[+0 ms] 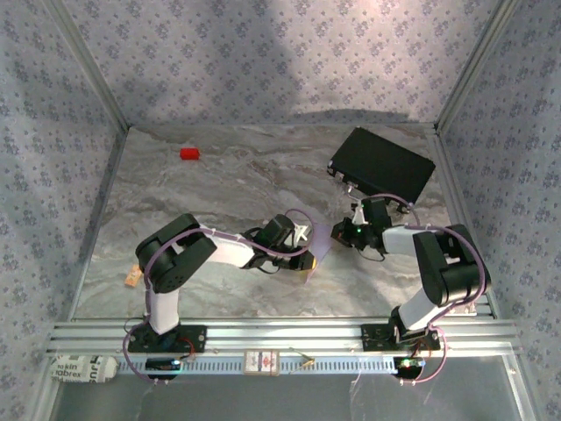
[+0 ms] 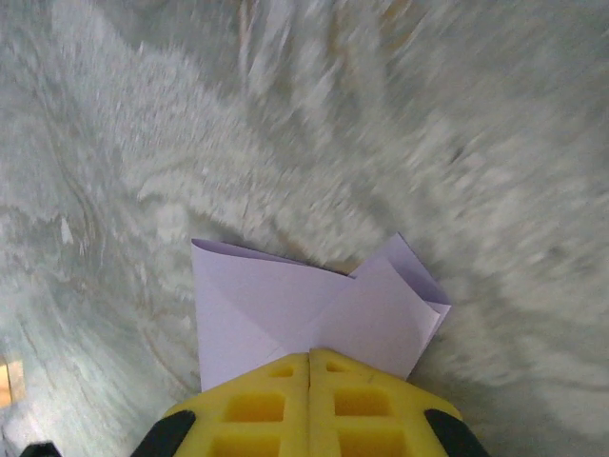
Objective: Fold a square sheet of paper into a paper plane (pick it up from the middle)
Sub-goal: Fold the wing for the fifth time at the center of the table.
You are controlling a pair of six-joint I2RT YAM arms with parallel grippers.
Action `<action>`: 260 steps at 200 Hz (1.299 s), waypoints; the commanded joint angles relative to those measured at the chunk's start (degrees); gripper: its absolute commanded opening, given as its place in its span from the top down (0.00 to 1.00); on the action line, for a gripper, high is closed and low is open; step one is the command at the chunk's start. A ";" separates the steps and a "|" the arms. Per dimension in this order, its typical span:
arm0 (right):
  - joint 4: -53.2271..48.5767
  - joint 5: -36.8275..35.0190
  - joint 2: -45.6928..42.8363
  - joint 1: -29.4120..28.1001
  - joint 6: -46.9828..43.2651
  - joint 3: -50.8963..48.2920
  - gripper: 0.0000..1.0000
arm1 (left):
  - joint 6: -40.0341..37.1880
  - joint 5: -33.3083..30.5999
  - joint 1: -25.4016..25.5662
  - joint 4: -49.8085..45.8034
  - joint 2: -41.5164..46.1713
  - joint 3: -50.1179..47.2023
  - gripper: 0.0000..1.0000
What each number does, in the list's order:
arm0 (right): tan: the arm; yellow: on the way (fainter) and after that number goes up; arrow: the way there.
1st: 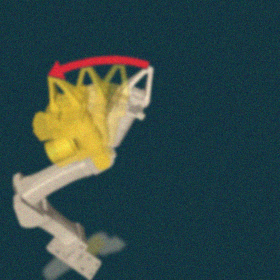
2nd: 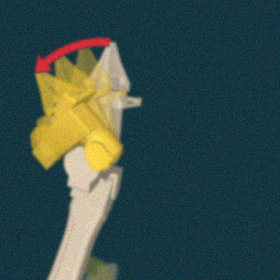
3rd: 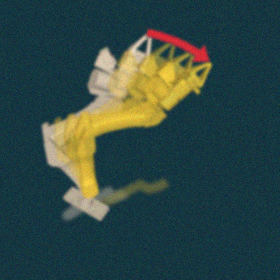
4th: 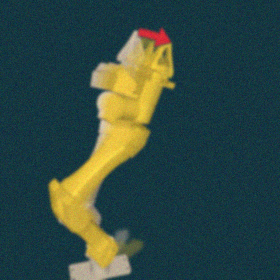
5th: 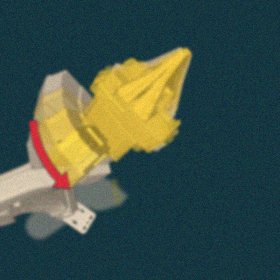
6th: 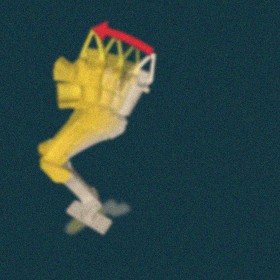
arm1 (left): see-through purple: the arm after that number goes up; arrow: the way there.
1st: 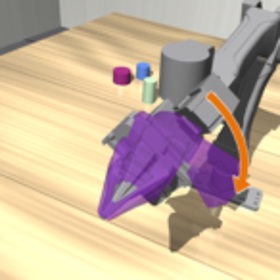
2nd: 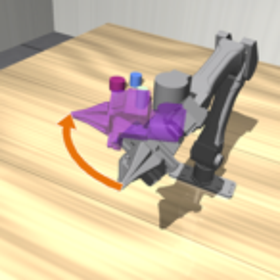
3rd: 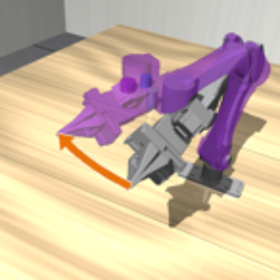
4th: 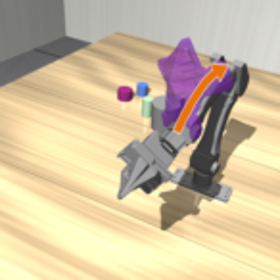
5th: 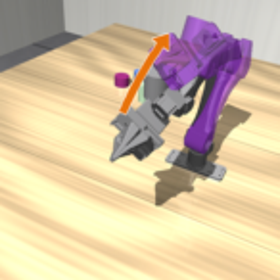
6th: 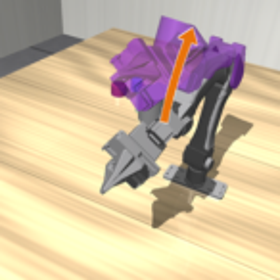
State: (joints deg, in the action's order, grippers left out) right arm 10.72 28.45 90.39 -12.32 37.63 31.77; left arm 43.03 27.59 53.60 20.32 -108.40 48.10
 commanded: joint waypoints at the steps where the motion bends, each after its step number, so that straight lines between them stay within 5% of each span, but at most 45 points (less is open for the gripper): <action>1: 0.33 -2.84 1.79 1.89 -1.15 0.88 0.96 | -0.85 0.35 -0.12 -12.45 -1.73 -4.32 1.00; 48: 0.41 0.54 -0.60 1.64 -1.15 1.78 0.94 | -0.91 0.57 -0.43 -12.23 -1.73 -4.29 1.00; 153: 1.31 1.63 -13.06 -8.94 2.53 -6.56 0.93 | -1.10 0.62 -0.65 -12.67 -2.52 -3.28 1.00; 260: 7.20 1.59 -4.65 -10.54 3.85 -10.29 0.95 | -0.51 0.83 -0.69 -12.50 -0.31 -3.45 0.99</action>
State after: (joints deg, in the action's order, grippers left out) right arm 15.99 30.00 83.77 -23.03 40.71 22.81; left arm 42.87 28.71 53.12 21.02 -108.40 47.68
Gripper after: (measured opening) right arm 0.054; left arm 0.045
